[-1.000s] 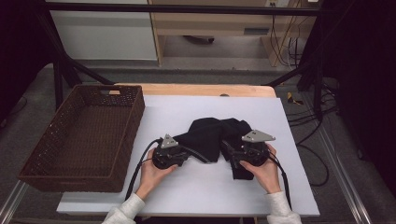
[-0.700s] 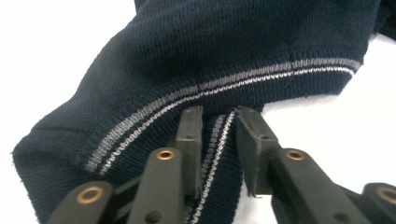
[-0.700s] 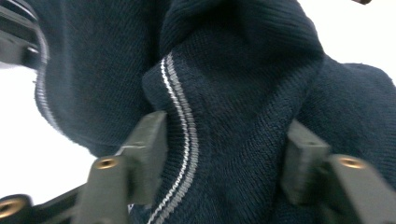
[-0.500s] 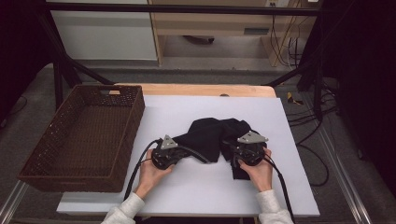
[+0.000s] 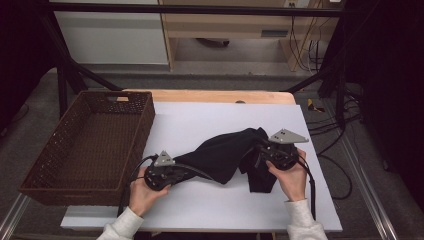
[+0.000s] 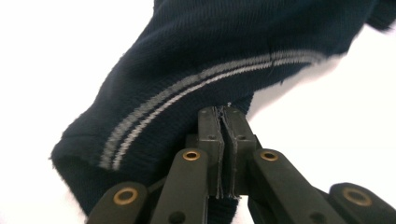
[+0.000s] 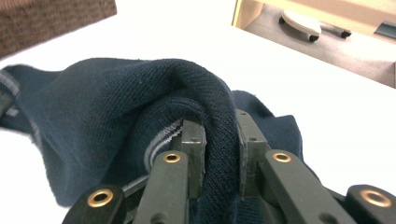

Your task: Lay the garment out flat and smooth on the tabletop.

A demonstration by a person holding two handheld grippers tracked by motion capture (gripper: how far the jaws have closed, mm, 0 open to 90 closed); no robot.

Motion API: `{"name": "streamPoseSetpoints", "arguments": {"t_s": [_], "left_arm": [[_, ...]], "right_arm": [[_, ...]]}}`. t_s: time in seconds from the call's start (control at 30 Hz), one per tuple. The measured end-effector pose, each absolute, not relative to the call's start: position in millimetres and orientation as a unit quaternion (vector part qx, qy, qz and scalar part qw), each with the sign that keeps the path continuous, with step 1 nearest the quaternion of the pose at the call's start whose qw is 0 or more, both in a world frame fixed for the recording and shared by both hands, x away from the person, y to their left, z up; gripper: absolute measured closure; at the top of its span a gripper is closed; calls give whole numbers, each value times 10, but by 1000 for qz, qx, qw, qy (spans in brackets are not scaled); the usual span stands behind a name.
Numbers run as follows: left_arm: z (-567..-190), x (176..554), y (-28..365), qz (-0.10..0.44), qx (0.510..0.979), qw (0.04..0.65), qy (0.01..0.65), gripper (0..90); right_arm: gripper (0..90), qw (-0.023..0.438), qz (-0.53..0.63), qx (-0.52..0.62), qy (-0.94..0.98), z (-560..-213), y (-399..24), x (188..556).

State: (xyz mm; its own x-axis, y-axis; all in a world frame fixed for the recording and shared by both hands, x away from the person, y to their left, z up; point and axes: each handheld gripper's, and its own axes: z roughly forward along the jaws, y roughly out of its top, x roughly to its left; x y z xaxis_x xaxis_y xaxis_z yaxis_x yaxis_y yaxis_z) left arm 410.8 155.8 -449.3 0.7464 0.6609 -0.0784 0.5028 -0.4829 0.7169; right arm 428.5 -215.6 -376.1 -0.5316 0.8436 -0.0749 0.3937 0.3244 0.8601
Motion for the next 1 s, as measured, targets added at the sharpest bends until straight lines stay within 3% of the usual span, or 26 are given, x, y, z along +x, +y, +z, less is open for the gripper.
{"name": "streamPoseSetpoints", "arguments": {"t_s": [0.17, 0.47, 0.63, 0.83, 1.0], "left_arm": [[-4501, 4080, 1569, 112, 849, 385, 344, 866], [-4662, 4159, 1460, 120, 851, 377, 347, 862], [-4734, 4187, 1462, 116, 850, 379, 348, 859], [-4751, 4189, 1451, 117, 850, 380, 347, 858], [-4759, 4191, 1454, 113, 849, 382, 348, 856]], "right_arm": [[770, 271, 417, 415, 762, -3744, -2140, 4491], [715, 281, 361, 445, 770, -4197, -2088, 4934], [577, 272, 363, 449, 770, -4249, -2112, 4905], [370, 269, 384, 426, 774, -4089, -2234, 4588], [275, 267, 414, 401, 772, -4046, -2216, 4295]]}}
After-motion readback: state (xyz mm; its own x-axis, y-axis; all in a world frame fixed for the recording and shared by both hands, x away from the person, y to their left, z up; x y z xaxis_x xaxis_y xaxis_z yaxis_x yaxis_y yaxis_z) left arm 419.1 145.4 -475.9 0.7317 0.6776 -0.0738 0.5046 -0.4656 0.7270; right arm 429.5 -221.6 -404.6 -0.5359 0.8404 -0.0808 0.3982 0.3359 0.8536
